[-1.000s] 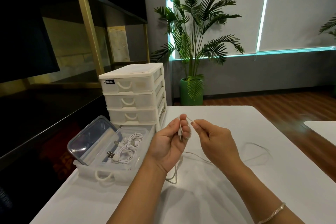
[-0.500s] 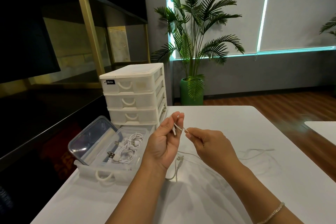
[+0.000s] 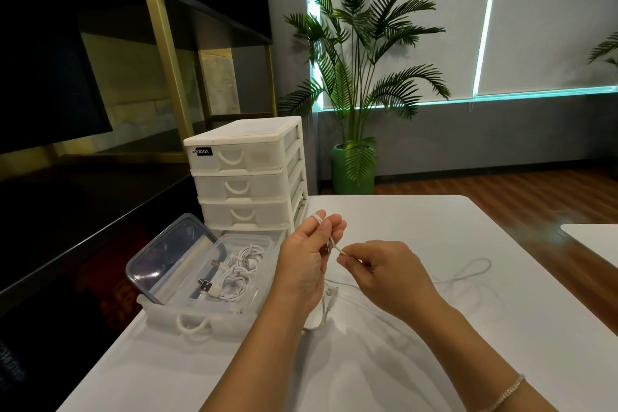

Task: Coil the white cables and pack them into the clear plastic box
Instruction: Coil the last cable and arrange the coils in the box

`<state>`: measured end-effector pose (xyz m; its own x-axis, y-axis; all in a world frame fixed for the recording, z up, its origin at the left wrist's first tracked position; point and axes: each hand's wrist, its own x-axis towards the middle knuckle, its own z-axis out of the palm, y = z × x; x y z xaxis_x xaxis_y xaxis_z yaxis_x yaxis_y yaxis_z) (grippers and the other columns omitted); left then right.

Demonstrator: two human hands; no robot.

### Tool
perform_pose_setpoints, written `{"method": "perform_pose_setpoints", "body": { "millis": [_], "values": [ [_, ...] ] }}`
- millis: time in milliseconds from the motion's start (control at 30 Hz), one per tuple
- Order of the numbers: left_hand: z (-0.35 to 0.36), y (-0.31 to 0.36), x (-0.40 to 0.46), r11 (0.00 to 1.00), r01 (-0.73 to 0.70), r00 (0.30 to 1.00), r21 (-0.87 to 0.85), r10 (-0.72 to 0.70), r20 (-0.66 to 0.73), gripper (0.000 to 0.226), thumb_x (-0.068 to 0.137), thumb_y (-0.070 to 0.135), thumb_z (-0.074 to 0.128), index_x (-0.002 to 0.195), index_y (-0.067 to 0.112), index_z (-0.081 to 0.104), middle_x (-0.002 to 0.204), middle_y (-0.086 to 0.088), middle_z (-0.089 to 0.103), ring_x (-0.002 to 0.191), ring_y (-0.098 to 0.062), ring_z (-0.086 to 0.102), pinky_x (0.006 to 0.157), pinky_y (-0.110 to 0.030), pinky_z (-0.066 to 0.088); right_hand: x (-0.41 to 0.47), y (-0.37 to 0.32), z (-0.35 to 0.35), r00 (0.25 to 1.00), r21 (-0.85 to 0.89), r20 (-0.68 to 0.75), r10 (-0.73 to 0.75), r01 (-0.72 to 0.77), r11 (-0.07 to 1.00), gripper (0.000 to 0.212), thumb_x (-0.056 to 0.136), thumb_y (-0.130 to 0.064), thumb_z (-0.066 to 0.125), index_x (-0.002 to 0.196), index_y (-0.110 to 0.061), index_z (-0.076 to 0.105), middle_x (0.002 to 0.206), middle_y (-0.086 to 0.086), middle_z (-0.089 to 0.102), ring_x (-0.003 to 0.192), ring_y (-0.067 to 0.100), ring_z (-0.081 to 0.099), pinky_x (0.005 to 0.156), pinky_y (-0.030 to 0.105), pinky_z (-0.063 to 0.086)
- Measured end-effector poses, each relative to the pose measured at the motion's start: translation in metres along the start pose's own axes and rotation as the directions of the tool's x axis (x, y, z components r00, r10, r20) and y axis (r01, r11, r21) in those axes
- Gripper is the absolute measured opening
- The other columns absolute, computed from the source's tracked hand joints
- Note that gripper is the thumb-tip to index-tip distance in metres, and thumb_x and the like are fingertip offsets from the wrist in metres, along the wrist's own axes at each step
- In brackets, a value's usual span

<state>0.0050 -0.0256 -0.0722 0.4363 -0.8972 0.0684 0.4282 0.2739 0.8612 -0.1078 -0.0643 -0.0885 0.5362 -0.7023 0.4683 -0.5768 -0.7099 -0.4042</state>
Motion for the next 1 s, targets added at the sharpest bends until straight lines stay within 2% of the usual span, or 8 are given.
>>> {"method": "perform_pose_setpoints", "body": {
  "millis": [133, 267, 433, 500, 633, 767, 867, 1000],
  "values": [
    [-0.001, 0.000, 0.000, 0.985, -0.038, 0.999, 0.168, 0.039, -0.004, 0.033, 0.097, 0.011, 0.044, 0.129, 0.006, 0.050, 0.094, 0.000, 0.069, 0.090, -0.013, 0.066, 0.082, -0.021, 0.052, 0.000, -0.001, 0.000, 1.000, -0.005, 0.014, -0.011, 0.012, 1.000, 0.029, 0.093, -0.035, 0.049, 0.110, -0.020, 0.069, 0.100, -0.003, 0.072, 0.082, 0.014, 0.064, 0.078, 0.027, 0.053],
    [-0.005, -0.004, 0.001, 0.875, -0.130, 0.990, 0.466, 0.138, 0.017, 0.035, 0.097, 0.019, 0.044, 0.130, 0.009, 0.053, 0.090, 0.020, 0.067, 0.092, -0.005, 0.065, 0.083, -0.018, 0.051, -0.001, -0.001, 0.000, 1.000, 0.013, -0.018, -0.022, 0.022, 1.000, 0.029, 0.092, -0.032, 0.051, 0.112, -0.020, 0.068, 0.104, -0.004, 0.071, 0.086, 0.013, 0.065, 0.081, 0.027, 0.053],
    [-0.003, -0.003, -0.002, 0.814, -0.126, 0.992, 0.567, 0.114, 0.057, 0.026, 0.098, 0.020, 0.043, 0.102, 0.016, 0.068, 0.118, 0.020, 0.054, 0.098, -0.004, 0.058, 0.102, -0.030, 0.043, -0.002, 0.000, 0.000, 0.993, 0.027, -0.104, -0.048, 0.051, 0.998, 0.019, 0.090, -0.026, 0.057, 0.100, -0.018, 0.072, 0.089, -0.002, 0.072, 0.068, 0.012, 0.059, 0.063, 0.024, 0.050],
    [-0.003, -0.004, -0.003, 0.796, -0.118, 0.993, 0.594, 0.077, 0.094, 0.026, 0.099, 0.021, 0.041, 0.109, 0.019, 0.065, 0.124, 0.022, 0.050, 0.107, -0.002, 0.053, 0.105, -0.029, 0.038, -0.001, 0.001, 0.000, 0.986, 0.027, -0.152, -0.064, 0.068, 0.997, 0.015, 0.088, -0.025, 0.061, 0.096, -0.018, 0.072, 0.083, -0.003, 0.071, 0.060, 0.006, 0.050, 0.056, 0.015, 0.041],
    [-0.003, -0.007, -0.002, 0.752, -0.082, 0.988, 0.654, -0.027, 0.155, 0.036, 0.099, 0.026, 0.040, 0.134, 0.022, 0.049, 0.140, 0.002, 0.049, 0.126, -0.018, 0.048, 0.109, -0.038, 0.036, 0.000, 0.005, 0.000, 0.977, 0.057, -0.211, -0.025, 0.037, 0.998, 0.009, 0.085, -0.022, 0.065, 0.089, -0.015, 0.067, 0.081, -0.002, 0.069, 0.052, -0.001, 0.043, 0.056, 0.010, 0.037],
    [-0.005, -0.005, -0.002, 0.771, -0.106, 0.974, 0.628, -0.047, 0.222, 0.034, 0.099, 0.023, 0.038, 0.126, 0.017, 0.058, 0.118, -0.009, 0.063, 0.111, -0.024, 0.057, 0.103, -0.037, 0.042, 0.001, 0.008, 0.001, 0.965, 0.066, -0.261, -0.005, 0.023, 0.998, 0.012, 0.083, -0.023, 0.067, 0.089, -0.012, 0.067, 0.083, 0.002, 0.071, 0.061, 0.008, 0.053, 0.061, 0.015, 0.045],
    [-0.010, -0.005, 0.000, 0.750, -0.159, 0.958, 0.643, -0.042, 0.285, 0.032, 0.097, 0.017, 0.038, 0.092, 0.017, 0.069, 0.078, 0.001, 0.063, 0.080, -0.013, 0.057, 0.083, -0.027, 0.046, 0.002, 0.010, 0.001, 0.957, 0.071, -0.291, -0.010, 0.032, 0.997, 0.008, 0.083, -0.019, 0.067, 0.087, -0.011, 0.068, 0.082, 0.002, 0.070, 0.062, 0.011, 0.054, 0.061, 0.017, 0.046],
    [-0.012, -0.006, 0.001, 0.719, -0.200, 0.940, 0.666, -0.051, 0.337, 0.037, 0.095, 0.009, 0.034, 0.070, 0.014, 0.060, 0.070, 0.001, 0.058, 0.070, -0.007, 0.054, 0.069, -0.016, 0.044, 0.003, 0.012, -0.001, 0.946, 0.096, -0.323, -0.018, 0.052, 0.994, 0.005, 0.084, -0.014, 0.066, 0.085, -0.010, 0.069, 0.082, 0.003, 0.069, 0.064, 0.011, 0.055, 0.061, 0.020, 0.048]
  ]
}}
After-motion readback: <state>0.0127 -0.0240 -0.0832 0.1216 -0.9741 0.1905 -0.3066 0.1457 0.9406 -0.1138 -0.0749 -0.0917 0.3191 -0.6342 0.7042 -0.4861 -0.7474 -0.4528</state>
